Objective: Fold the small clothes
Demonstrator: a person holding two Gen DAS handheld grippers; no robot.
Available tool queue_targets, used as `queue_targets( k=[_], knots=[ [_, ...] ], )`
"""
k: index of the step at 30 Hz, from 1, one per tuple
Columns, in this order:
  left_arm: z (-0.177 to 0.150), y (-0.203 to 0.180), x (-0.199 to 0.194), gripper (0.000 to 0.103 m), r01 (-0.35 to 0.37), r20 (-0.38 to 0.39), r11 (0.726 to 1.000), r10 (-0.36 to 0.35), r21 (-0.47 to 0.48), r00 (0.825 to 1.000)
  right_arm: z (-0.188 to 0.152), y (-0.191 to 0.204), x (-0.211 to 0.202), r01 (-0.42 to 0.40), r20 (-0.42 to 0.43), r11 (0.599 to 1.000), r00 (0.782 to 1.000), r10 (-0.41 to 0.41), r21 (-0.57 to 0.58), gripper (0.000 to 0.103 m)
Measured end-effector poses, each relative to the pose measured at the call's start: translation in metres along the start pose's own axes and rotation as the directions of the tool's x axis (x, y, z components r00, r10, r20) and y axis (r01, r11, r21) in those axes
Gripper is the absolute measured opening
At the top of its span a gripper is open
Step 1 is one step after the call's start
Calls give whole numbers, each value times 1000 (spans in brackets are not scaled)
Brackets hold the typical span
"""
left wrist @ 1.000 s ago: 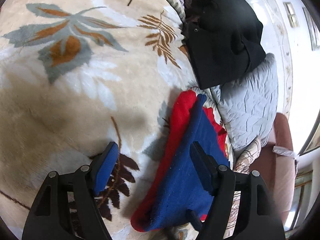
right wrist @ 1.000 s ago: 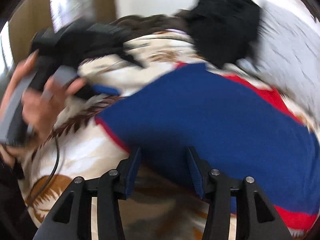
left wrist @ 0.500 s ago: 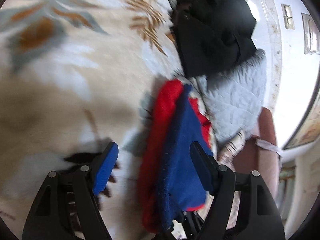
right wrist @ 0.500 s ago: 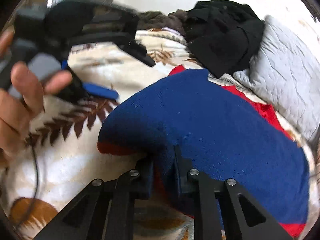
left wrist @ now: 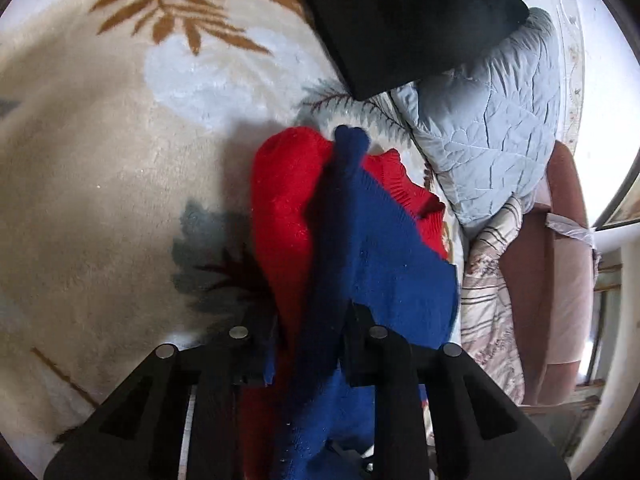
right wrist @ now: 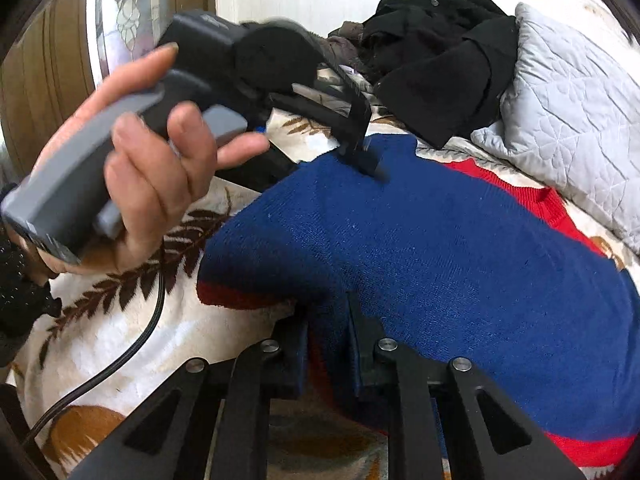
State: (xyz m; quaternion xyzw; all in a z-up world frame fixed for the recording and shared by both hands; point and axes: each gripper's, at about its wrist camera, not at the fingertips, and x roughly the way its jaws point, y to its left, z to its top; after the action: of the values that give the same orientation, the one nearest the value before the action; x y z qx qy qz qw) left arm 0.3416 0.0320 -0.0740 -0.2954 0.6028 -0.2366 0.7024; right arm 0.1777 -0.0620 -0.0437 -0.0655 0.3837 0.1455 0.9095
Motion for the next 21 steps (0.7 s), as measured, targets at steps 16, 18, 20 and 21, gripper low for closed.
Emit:
queue_targets(
  k=[16, 18, 20, 21],
  knots=[
    [-28, -106, -8, 15, -71, 72, 990, 62, 124, 995, -8, -78, -62, -176, 192, 917, 975, 112, 357, 14],
    [-33, -124, -1, 15, -86, 72, 985, 76, 151, 995, -13, -95, -71, -195, 214, 886, 970, 113, 420, 14],
    [-37, -140, 9, 15, -99, 67, 980, 89, 171, 994, -18, -110, -79, -209, 228, 858, 967, 111, 469, 14],
    [-39, -150, 17, 15, -106, 60, 978, 97, 182, 993, -21, -119, -82, -214, 233, 842, 966, 109, 496, 14]
  ],
)
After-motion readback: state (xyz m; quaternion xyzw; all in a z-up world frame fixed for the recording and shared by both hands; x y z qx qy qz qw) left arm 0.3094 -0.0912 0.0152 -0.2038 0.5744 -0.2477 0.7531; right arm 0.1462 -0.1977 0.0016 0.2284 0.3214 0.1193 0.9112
